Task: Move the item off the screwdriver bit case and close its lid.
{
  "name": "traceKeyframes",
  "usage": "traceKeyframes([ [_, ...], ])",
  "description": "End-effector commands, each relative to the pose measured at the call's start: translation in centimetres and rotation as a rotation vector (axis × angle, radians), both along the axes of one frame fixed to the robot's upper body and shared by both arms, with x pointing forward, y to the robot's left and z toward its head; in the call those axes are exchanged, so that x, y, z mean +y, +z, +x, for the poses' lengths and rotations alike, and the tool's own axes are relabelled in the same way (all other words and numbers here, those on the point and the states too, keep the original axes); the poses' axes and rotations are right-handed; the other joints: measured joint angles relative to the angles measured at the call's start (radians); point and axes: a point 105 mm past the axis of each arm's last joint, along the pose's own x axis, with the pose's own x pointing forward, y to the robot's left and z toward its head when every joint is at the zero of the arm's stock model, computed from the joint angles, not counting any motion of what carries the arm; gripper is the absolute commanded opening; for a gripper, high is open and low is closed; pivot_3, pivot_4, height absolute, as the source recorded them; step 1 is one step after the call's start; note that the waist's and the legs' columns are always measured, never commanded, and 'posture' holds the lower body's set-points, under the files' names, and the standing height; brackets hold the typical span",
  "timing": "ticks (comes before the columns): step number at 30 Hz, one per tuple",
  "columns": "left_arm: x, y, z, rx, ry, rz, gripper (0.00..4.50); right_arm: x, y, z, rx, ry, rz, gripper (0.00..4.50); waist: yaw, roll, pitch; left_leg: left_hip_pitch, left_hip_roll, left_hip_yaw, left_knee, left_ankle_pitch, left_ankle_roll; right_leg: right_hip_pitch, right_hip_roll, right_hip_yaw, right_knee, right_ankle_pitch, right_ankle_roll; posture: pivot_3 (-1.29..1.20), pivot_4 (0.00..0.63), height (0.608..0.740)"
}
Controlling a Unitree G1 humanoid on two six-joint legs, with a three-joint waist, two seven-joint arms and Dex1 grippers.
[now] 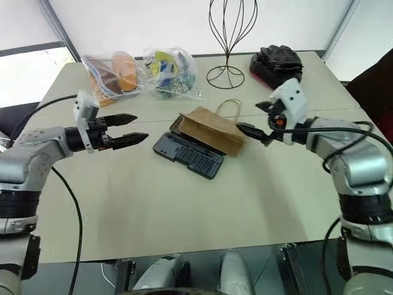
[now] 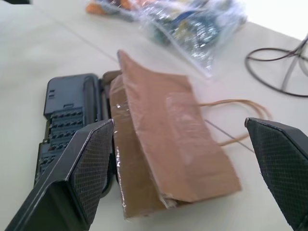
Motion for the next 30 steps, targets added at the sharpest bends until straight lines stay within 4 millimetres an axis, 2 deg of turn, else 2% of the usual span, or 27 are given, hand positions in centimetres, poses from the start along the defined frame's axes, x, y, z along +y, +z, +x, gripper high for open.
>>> traceKeyframes([
  [1,-0.2,0.6,0.0,-0.059,-0.001,0.015,4.5,1.7,-0.5,0.6,-0.015,0.079,-0.037,4.48,0.001,0.0,0.0,0.0,0.0,0.0,0.0,0.0,0.0,0.0,0.0,0.0,0.0,0.0,0.0,0.0,0.15,0.74],
  [6,-0.3,-0.6,-0.8,-0.049,0.022,0.011,4.5,3.5,-2.4,1.4,0.013,0.145,-0.071,4.48,0.004,0.0,0.0,-0.001,0.0,0.0,0.001,0.0,0.0,-0.001,0.0,0.0,0.001,0.0,0.0,0.0,0.15,0.74],
  [13,0.5,-1.3,-1.6,-0.049,0.102,-0.003,4.5,2.4,-6.2,5.0,0.047,0.069,-0.176,4.48,0.006,0.0,0.0,0.0,-0.001,0.0,0.002,0.0,0.0,0.0,0.0,0.0,0.001,0.0,0.0,0.0,0.15,0.74],
  [16,0.7,-1.4,-1.7,-0.053,0.122,0.0,4.5,2.1,-7.1,6.1,0.05,0.047,-0.193,3.66,0.001,0.0,0.0,0.0,-0.001,0.0,0.002,0.0,0.0,0.0,0.0,0.0,0.001,0.0,0.0,0.0,0.15,0.74],
  [23,0.8,-1.5,-1.9,-0.054,0.145,-0.004,4.5,2.5,-7.1,6.9,0.012,0.057,-0.218,0.05,-0.012,0.0,0.0,0.0,-0.001,-0.001,0.002,0.0,0.0,-0.001,0.0,0.0,0.002,0.0,0.0,0.0,0.15,0.74],
  [25,0.8,-1.6,-1.9,-0.053,0.149,-0.007,4.5,2.5,-6.7,7.0,-0.019,0.053,-0.23,0.05,-0.018,0.0,0.0,0.0,-0.001,-0.001,0.002,0.0,0.0,-0.001,0.0,0.0,0.002,0.0,0.0,0.0,0.15,0.74],
  [30,0.7,-1.6,-1.9,-0.052,0.153,-0.013,4.5,0.9,-3.5,7.6,-0.16,-0.05,-0.219,0.05,-0.022,0.001,0.001,0.0,-0.001,-0.001,0.002,0.0,0.0,-0.001,0.0,0.0,0.002,0.0,0.0,0.0,0.15,0.74],
])
